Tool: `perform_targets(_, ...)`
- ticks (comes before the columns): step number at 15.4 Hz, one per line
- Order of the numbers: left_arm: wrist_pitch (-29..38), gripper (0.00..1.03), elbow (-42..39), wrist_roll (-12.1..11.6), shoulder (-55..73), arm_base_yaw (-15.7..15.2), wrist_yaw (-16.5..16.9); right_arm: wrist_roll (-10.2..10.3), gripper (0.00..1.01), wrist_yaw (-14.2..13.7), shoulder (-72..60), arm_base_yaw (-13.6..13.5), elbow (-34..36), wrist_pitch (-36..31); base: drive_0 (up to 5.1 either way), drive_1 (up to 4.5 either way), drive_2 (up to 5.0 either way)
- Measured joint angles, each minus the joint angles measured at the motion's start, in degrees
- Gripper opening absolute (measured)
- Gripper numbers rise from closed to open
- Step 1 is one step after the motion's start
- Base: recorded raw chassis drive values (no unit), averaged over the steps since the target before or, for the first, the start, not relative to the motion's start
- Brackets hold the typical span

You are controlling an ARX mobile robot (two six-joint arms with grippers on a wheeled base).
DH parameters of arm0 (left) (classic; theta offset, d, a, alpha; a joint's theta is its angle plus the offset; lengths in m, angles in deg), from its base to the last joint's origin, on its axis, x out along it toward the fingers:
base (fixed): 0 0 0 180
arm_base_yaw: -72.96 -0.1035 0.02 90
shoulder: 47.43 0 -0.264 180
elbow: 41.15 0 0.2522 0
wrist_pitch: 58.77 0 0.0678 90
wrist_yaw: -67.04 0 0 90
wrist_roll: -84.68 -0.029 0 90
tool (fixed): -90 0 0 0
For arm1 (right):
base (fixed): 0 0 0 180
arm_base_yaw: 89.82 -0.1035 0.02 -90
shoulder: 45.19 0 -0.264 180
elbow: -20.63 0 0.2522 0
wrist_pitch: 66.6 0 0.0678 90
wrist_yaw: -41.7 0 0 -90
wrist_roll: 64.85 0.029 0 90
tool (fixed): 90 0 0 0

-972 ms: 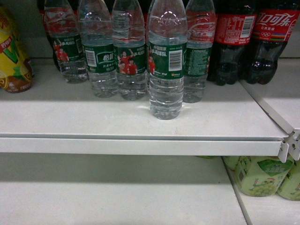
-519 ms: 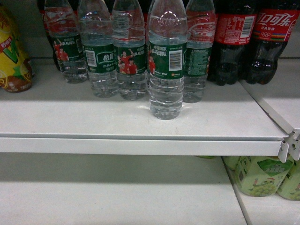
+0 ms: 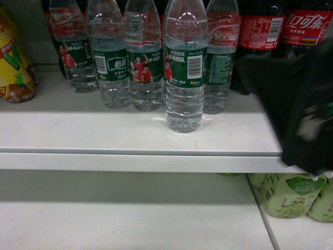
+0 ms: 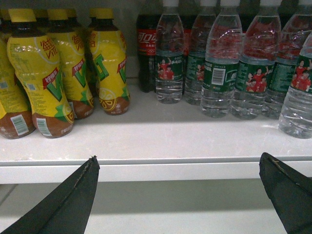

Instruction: Move water from second to third shelf

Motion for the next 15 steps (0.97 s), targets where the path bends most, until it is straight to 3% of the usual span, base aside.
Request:
perform_targets(2, 0.0, 0.98, 0.0, 0.0, 0.0, 0.0, 0.0, 0.0, 0.98, -2.1, -7.2, -4.8, -3.0, 0.1, 0.0, 0.00, 0.0)
perform_targets(3, 0.0, 0.98, 0.0, 0.0, 0.0, 0.0, 0.0, 0.1, 0.98, -2.4, -8.6, -5.6, -3.8, 0.1, 0.0, 0.00, 0.0)
perform_targets(11, 0.0, 0.98, 0.0, 0.0, 0.0, 0.0, 0.0, 1.8, 0.98, -3.6, -14.3, -7.3, -9.4, 2.8, 0.0, 0.00, 0.0)
perform_targets(13, 0.0, 0.98, 0.0, 0.0, 0.0, 0.0, 0.0, 3.9, 0.98, -3.9, -17.4, -7.3, -14.1, 5.8, 0.0, 0.00, 0.0)
perform_targets(14, 0.0, 0.98, 0.0, 0.0, 0.0, 0.0, 0.0, 7.3, 0.98, -4.2, -20.7, -7.0, -21.1, 10.5, 0.0, 0.00, 0.0)
perform_targets(15, 0.0, 0.98, 0.0, 0.0, 0.0, 0.0, 0.0, 8.9, 0.98, -8.7, -24.0, -6.7, -26.9, 15.4, 0.0, 0.00, 0.0)
